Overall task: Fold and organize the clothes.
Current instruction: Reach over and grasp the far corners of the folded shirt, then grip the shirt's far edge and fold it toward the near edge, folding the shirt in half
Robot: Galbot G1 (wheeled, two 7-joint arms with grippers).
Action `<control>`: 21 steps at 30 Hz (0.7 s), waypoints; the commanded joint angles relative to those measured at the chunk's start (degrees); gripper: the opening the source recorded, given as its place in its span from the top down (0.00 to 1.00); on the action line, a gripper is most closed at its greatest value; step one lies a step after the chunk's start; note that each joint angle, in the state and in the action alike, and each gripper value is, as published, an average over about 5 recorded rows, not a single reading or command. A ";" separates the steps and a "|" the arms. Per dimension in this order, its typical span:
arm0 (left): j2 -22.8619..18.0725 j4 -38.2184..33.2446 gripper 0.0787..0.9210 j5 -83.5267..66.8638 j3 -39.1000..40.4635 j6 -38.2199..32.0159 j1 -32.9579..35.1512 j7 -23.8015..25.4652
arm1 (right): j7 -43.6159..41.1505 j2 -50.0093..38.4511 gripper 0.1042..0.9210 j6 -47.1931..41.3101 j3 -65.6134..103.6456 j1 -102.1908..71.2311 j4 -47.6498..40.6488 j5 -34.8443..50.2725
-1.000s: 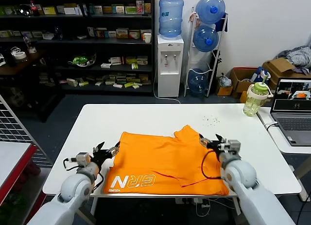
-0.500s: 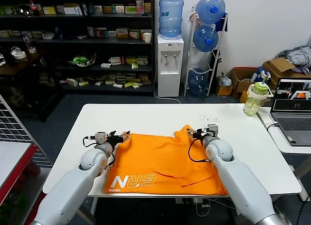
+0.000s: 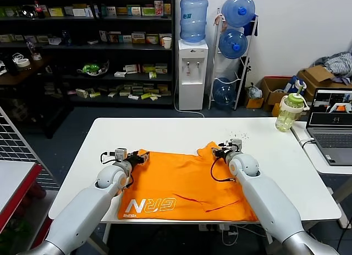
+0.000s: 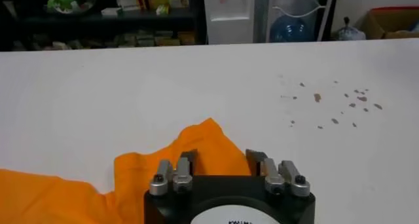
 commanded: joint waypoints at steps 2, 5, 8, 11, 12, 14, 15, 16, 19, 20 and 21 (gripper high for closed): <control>0.18 0.73 0.57 -0.10 1.58 1.52 -1.50 -0.27 | -1.00 0.09 0.65 0.33 -0.62 0.72 0.35 1.23; 0.16 0.66 0.67 -0.09 1.55 1.42 -1.56 -0.50 | -1.67 0.04 0.76 2.19 -0.59 0.44 1.06 1.16; 0.03 0.58 0.77 0.03 1.39 1.15 -1.44 -0.81 | -1.86 0.01 0.87 3.83 -0.49 0.27 1.49 1.05; -0.11 0.23 0.87 0.34 1.04 0.42 -1.12 -1.26 | -1.89 -0.18 0.95 5.34 -0.18 -0.01 2.27 0.97; -0.14 -0.03 0.91 0.46 0.81 0.12 -0.94 -1.53 | -1.85 -0.35 0.97 5.70 0.00 -0.21 2.78 0.96; -0.13 -1.09 0.96 0.63 0.16 -0.25 -0.37 -2.30 | -1.67 -0.96 0.98 6.08 0.42 -0.88 4.36 1.01; -0.01 -2.02 0.97 0.66 -0.30 -0.35 0.07 -2.78 | -1.51 -1.41 0.98 6.08 0.63 -1.36 5.47 1.08; 0.14 -3.09 0.98 0.66 -0.79 -0.41 0.58 -3.24 | -1.27 -2.04 0.98 5.98 0.90 -2.05 6.84 1.29; 1.25 -7.75 0.98 0.55 -2.37 -0.45 2.84 -4.33 | -0.23 -4.29 0.98 5.41 2.00 -4.75 12.01 2.54; 1.76 -9.58 0.98 0.43 -2.87 -0.43 3.81 -4.63 | 0.21 -5.17 0.98 5.12 2.47 -5.90 13.95 3.21; 2.46 -11.65 0.98 0.25 -3.46 -0.41 5.00 -4.98 | 0.69 -6.07 0.98 4.85 2.95 -7.10 15.90 3.89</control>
